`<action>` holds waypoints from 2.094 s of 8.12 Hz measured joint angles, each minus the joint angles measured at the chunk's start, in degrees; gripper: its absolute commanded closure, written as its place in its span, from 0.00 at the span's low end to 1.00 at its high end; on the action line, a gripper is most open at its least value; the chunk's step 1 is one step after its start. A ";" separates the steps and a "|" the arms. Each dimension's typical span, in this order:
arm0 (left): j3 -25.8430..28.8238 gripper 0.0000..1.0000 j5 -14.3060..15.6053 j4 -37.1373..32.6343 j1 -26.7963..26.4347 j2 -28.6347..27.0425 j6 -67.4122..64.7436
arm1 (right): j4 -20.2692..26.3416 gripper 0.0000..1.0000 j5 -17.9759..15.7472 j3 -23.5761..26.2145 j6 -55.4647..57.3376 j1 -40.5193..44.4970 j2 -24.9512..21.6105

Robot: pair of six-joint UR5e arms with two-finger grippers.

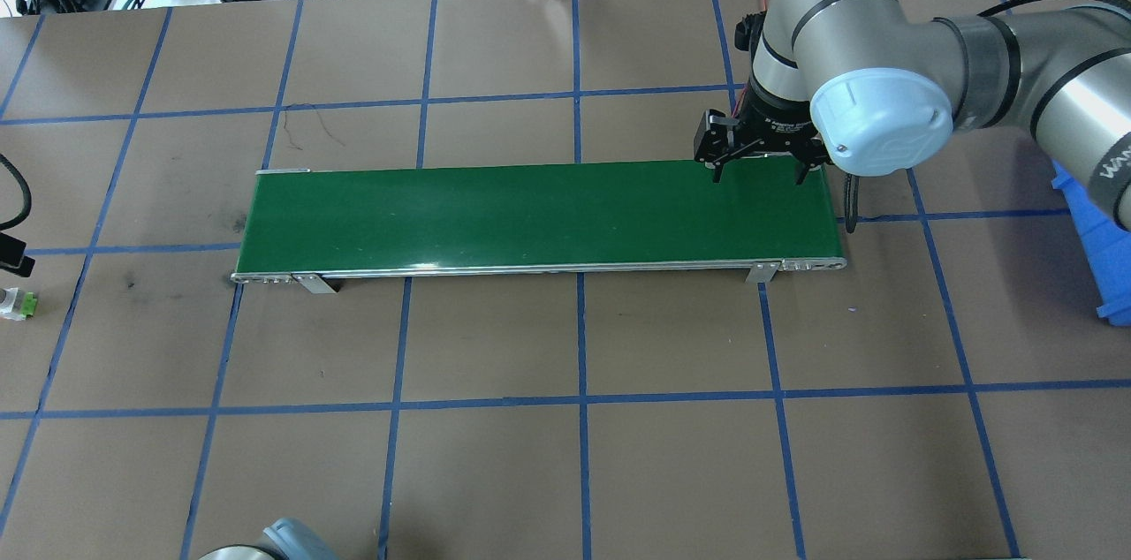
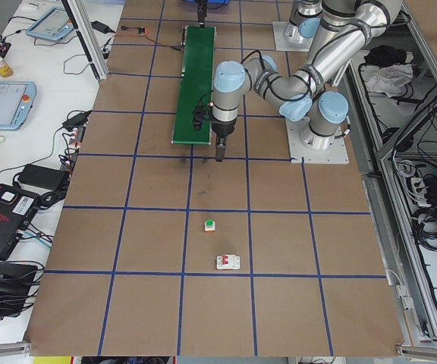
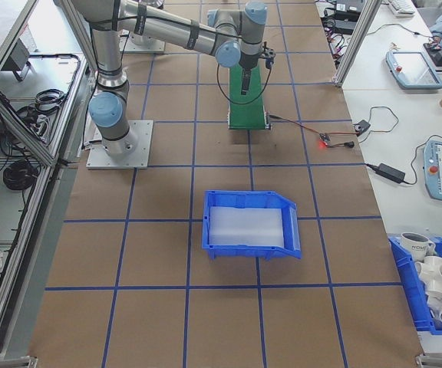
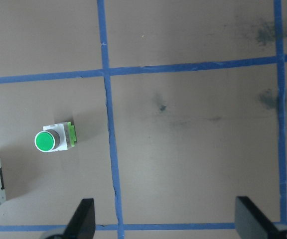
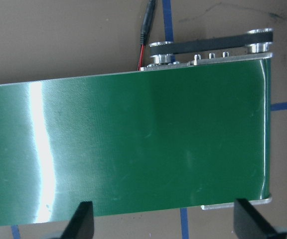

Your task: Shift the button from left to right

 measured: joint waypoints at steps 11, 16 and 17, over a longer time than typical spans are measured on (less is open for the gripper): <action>10.84 0.00 -0.56 4.35 9.87 -24.20 10.63 | 19.71 0.00 -1.10 -14.00 -4.18 -0.42 -9.80; 10.85 1.00 -1.09 8.01 9.82 -27.81 8.78 | 18.30 0.00 -1.16 -13.55 -10.57 -1.46 -11.97; 10.83 1.00 -1.15 8.55 9.82 -28.01 8.35 | 18.34 0.00 -0.85 -13.57 -10.76 -4.05 -11.95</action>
